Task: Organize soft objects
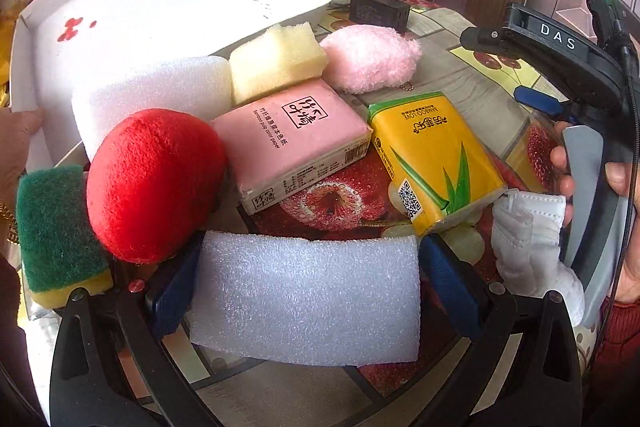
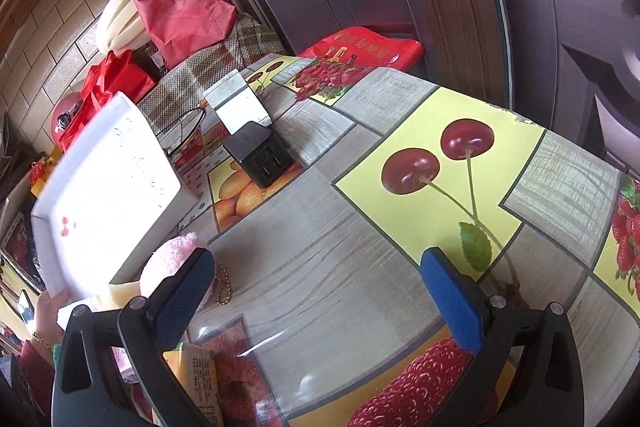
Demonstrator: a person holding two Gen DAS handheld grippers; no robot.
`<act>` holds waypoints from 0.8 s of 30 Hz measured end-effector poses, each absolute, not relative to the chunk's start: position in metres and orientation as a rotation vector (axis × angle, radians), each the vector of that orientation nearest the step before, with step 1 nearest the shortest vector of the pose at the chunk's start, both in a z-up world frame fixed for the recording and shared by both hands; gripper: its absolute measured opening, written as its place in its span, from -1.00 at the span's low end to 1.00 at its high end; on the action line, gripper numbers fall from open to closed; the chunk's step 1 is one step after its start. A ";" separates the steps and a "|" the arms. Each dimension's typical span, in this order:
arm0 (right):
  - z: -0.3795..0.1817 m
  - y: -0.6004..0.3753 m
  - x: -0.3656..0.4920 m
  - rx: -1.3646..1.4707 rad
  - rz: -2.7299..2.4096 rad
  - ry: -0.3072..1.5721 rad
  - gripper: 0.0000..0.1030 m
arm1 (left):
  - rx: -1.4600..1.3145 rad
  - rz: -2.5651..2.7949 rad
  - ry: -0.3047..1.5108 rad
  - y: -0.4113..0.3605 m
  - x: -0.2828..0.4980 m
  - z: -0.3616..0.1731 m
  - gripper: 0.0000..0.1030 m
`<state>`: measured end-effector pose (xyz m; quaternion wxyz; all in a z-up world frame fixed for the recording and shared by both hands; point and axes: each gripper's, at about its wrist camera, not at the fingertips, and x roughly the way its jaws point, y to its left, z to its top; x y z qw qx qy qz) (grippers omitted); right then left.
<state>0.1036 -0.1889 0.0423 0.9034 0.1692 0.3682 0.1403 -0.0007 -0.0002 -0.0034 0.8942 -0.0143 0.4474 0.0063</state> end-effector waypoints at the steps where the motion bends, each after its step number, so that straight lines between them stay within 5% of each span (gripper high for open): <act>1: 0.042 -0.188 0.104 0.348 0.291 0.762 1.00 | -0.030 0.013 0.928 0.000 -0.001 -0.003 0.99; 24: 0.041 -0.194 0.101 0.394 0.304 0.744 1.00 | -0.030 0.013 0.928 0.000 -0.001 -0.003 0.99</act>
